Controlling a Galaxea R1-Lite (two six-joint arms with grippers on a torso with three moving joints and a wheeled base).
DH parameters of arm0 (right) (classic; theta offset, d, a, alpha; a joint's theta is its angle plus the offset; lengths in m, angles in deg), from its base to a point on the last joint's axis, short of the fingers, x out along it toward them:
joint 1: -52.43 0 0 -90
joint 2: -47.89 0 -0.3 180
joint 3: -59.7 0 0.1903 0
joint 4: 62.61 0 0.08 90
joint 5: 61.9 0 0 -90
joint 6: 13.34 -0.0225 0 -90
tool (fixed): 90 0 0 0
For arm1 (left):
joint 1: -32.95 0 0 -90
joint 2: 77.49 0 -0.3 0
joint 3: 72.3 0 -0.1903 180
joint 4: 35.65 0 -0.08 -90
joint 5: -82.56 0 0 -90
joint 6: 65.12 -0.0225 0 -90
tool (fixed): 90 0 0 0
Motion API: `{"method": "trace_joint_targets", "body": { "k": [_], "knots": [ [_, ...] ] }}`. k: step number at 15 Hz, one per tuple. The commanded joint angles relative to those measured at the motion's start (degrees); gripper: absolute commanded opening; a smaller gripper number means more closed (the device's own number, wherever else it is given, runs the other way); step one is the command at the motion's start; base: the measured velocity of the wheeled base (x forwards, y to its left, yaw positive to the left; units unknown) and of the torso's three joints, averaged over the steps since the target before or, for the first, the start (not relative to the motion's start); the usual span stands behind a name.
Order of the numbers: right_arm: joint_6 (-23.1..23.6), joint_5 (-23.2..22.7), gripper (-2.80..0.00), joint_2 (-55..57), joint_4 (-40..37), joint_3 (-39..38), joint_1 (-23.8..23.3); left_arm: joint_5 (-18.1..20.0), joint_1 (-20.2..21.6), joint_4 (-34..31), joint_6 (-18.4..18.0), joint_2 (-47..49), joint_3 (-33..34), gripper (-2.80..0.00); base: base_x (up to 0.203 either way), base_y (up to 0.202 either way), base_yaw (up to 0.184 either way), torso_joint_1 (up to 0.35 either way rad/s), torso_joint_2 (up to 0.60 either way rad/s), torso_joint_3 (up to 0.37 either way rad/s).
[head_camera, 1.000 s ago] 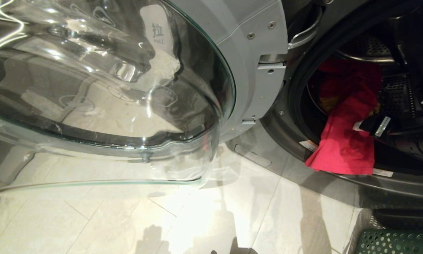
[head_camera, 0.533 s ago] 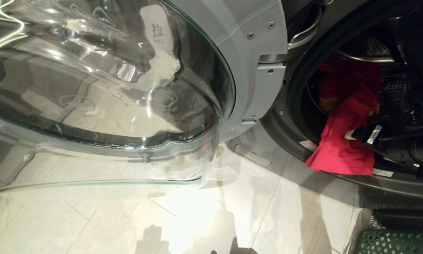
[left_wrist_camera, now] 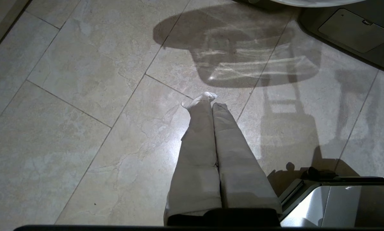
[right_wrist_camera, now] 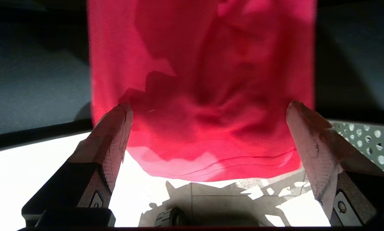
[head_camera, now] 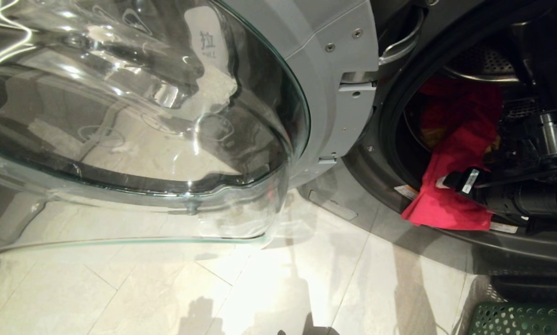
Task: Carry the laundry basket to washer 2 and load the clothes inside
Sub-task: Place the clothes into the washing machine
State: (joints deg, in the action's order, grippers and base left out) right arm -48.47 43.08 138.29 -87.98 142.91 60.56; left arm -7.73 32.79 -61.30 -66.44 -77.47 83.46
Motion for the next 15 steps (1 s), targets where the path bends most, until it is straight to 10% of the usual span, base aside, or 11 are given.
{"method": "trace_joint_targets", "body": {
  "k": [1, 2, 3, 15],
  "knots": [
    [-0.31, 0.13, 0.0, 1.59, 0.33, 0.76, 0.45, 0.01, 0.04, -0.01, 0.0, -0.02, 0.0, -2.8, 0.0, 0.0, 0.0, 0.0, 0.0, 0.0],
    [-0.37, 0.09, 0.0, 2.02, 1.18, 1.02, 0.46, 0.03, -0.02, -0.01, 0.0, -0.02, 0.0, -2.8, 0.0, 0.0, 0.0, 0.0, 0.0, 0.0],
    [-0.38, 0.06, -2.8, 2.62, 1.44, 1.35, 0.4, -0.06, 0.06, -0.01, 0.0, -0.02, 0.0, -2.8, 0.0, 0.0, 0.0, 0.0, 0.0, 0.0],
    [-2.49, -0.57, -2.8, 1.36, 1.38, 3.97, 0.4, -0.06, -0.02, -0.01, 0.0, -0.02, 0.0, -2.8, 0.0, 0.0, 0.0, 0.0, 0.0, 0.0]
  ]
}}
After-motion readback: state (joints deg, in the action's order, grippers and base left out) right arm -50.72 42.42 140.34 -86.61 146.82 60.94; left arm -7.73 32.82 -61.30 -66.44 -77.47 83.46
